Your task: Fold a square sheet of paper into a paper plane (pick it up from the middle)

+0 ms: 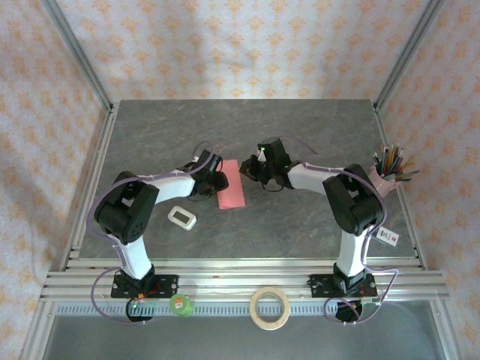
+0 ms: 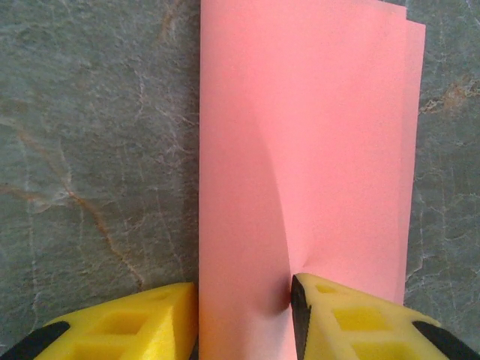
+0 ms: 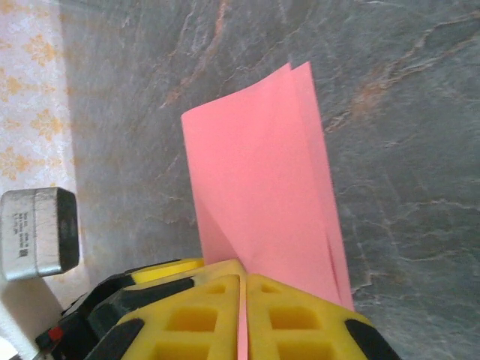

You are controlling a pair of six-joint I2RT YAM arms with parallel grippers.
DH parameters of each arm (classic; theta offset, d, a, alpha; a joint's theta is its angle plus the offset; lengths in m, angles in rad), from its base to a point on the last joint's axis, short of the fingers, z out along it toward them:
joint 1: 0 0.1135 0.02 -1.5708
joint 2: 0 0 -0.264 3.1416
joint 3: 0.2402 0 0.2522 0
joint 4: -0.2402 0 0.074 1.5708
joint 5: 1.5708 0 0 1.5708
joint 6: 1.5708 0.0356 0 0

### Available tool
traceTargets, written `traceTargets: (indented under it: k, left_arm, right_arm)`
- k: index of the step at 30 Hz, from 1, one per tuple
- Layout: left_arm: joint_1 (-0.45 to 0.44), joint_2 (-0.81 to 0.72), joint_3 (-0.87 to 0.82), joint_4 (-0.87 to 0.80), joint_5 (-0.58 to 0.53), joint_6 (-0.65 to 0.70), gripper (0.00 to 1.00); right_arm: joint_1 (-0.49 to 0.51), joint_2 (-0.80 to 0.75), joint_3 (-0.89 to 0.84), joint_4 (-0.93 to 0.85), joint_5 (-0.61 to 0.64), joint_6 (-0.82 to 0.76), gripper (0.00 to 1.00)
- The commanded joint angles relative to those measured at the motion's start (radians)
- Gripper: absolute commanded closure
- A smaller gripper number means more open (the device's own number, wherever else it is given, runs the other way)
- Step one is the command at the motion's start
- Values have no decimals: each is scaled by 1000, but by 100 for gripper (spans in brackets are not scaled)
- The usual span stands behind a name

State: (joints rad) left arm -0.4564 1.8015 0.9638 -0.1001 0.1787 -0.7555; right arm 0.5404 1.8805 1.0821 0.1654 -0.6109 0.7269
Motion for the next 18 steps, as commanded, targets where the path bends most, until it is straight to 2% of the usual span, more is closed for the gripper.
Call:
traceTargets:
  k: [1, 18]
  left_arm:
    - [6, 85, -35, -64, -35, -2, 58]
    - [5, 102, -4, -73, 10, 128, 54]
  right_arm:
    - [0, -7, -21, 17, 24, 13, 89]
    - [0, 9, -9, 10, 22, 11, 88]
